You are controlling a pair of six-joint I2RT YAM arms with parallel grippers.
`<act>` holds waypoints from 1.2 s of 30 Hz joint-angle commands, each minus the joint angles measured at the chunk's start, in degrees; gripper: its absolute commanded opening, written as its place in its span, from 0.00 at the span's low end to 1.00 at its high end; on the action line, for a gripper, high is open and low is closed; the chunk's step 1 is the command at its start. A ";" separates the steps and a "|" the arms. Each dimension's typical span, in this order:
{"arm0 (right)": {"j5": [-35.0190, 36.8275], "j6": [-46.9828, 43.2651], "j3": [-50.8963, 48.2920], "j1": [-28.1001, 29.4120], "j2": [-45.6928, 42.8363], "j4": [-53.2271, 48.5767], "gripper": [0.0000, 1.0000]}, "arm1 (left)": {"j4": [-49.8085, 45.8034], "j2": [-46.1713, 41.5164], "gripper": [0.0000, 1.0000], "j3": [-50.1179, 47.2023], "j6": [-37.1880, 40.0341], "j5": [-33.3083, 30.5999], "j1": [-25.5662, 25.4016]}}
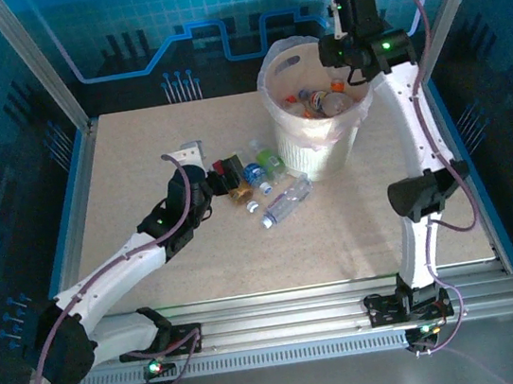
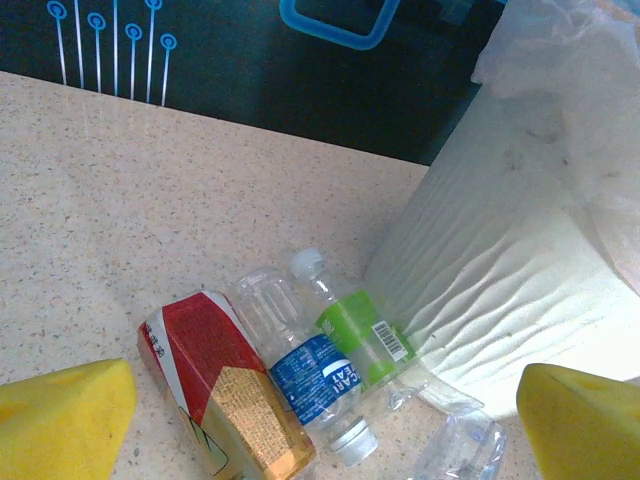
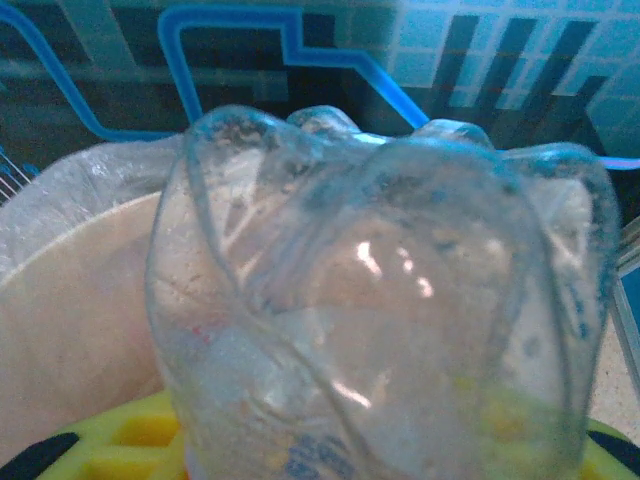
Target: Put the plastic bottles in the bin
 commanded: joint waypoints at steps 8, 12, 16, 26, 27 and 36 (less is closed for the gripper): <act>7.95 -13.49 -0.53 1.70 2.58 0.75 0.44 | -0.24 -0.96 0.99 -1.00 -0.32 0.21 0.27; 10.08 -16.53 -2.56 1.80 2.68 2.12 0.49 | -0.65 -1.25 0.99 -1.02 -0.09 0.03 0.26; 12.08 -18.87 -3.92 1.94 3.58 3.33 0.54 | -1.05 -1.59 0.99 -1.03 0.07 -0.36 0.25; 11.65 -21.74 -3.79 5.69 5.11 3.80 0.83 | -1.15 -1.83 0.99 -1.07 0.14 -0.73 0.31; 11.47 -21.93 -3.66 6.24 5.21 3.86 0.83 | -1.15 -1.79 0.99 -1.12 0.18 -0.67 0.38; 11.30 -20.02 -0.74 9.18 4.70 1.30 0.99 | -2.20 -1.33 0.99 -0.83 -0.62 -1.10 0.37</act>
